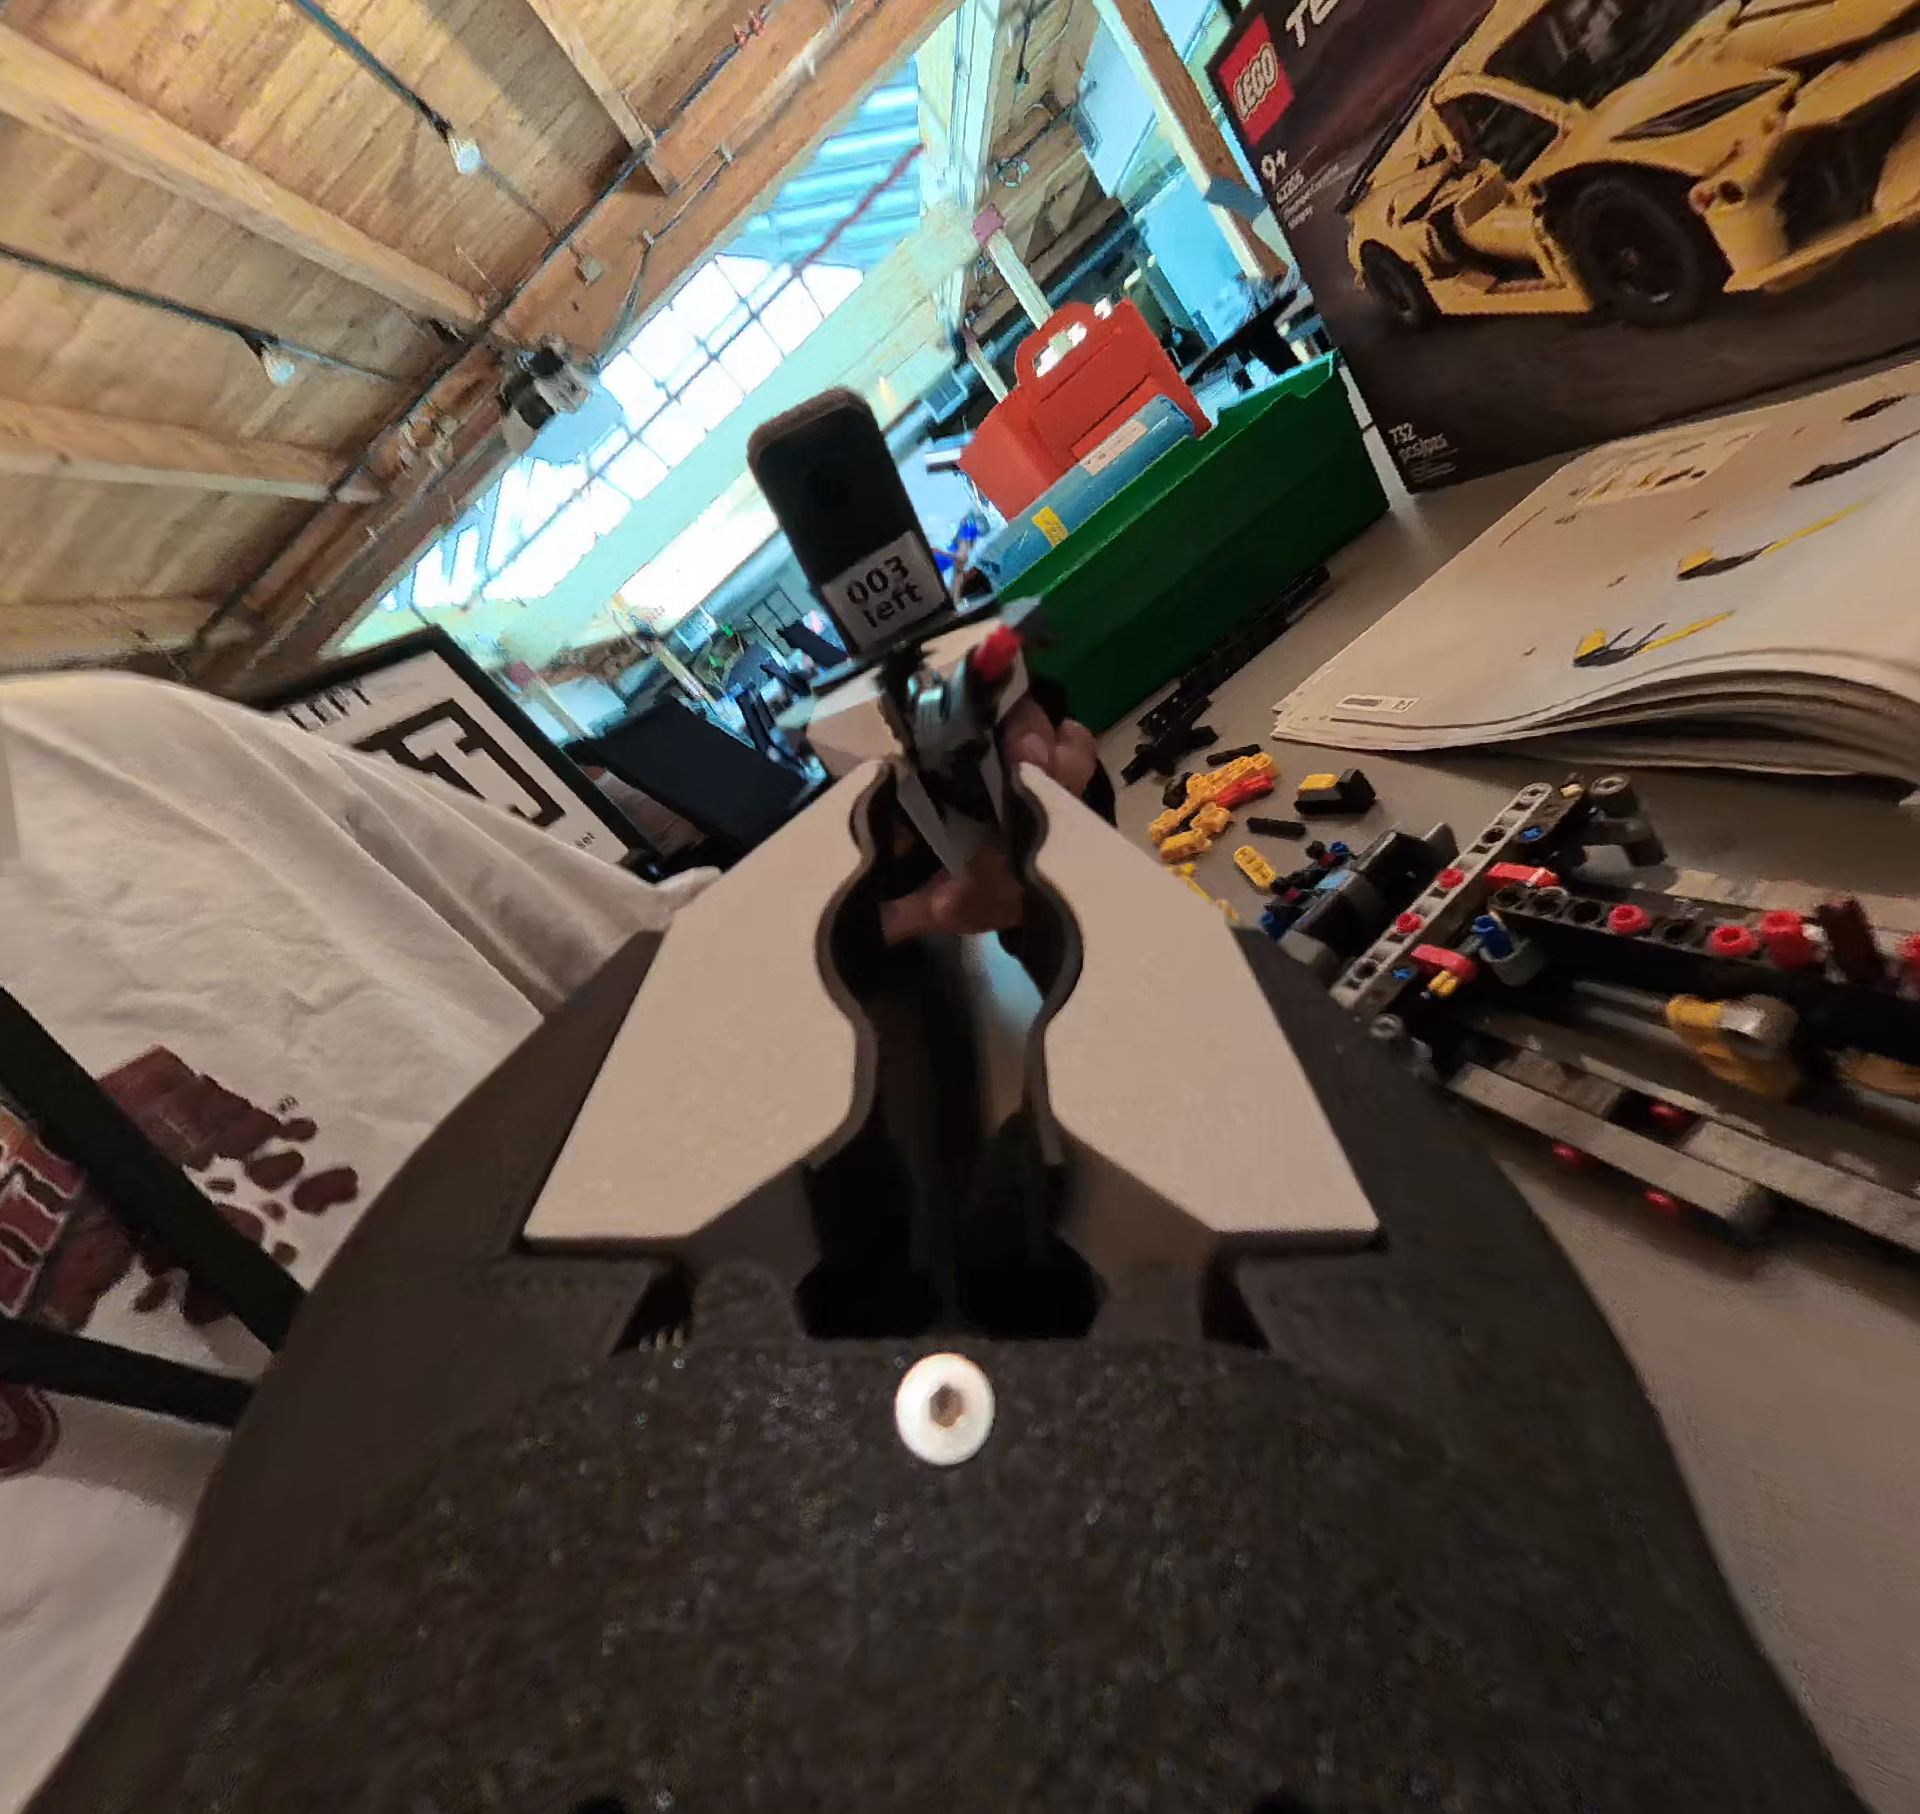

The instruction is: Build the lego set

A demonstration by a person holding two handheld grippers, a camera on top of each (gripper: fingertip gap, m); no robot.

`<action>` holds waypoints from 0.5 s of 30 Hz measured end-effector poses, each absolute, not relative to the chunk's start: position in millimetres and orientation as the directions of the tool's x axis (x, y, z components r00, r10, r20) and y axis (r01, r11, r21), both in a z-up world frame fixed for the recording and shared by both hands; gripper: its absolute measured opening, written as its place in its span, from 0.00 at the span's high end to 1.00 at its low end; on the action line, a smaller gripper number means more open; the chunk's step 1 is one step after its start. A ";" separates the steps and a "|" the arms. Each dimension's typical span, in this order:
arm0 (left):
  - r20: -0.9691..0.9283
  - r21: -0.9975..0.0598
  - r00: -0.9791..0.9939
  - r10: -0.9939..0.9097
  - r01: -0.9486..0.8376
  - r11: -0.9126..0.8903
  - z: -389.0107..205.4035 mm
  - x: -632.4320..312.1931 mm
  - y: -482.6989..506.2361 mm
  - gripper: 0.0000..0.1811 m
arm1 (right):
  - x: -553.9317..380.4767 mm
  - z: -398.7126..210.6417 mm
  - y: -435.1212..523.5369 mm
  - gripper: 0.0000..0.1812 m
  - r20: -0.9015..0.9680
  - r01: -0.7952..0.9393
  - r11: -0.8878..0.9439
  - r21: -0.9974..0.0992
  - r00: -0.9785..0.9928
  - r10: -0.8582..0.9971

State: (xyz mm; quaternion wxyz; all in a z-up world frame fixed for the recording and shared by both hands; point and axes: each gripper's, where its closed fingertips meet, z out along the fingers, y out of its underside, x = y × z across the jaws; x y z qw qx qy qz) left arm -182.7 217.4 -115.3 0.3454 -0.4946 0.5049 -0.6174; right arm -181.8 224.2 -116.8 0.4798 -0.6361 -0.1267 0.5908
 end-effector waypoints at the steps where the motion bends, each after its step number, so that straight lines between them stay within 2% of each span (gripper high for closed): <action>1: 0.259 -0.966 -0.266 -0.928 -0.068 -0.250 -115.3 -180.6 217.2 1.00 | -182.0 -111.0 225.9 0.90 -0.646 -0.448 -0.506 -0.737 0.247 0.723; 6: 0.268 -0.963 -0.296 -0.917 -0.060 -0.262 -115.3 -173.5 207.6 1.00 | -186.2 -105.0 224.2 0.92 -0.690 -0.487 -0.553 -0.676 0.156 0.707; 8: 0.267 -0.964 -0.294 -0.918 -0.059 -0.261 -116.1 -170.9 206.0 1.00 | -184.5 -102.3 224.1 0.96 -0.681 -0.498 -0.538 -0.681 0.159 0.715; 15: 0.243 -0.970 -0.275 -0.930 -0.062 -0.235 -119.1 -167.4 205.6 1.00 | -180.9 -105.3 223.4 0.96 -0.666 -0.485 -0.520 -0.703 0.193 0.721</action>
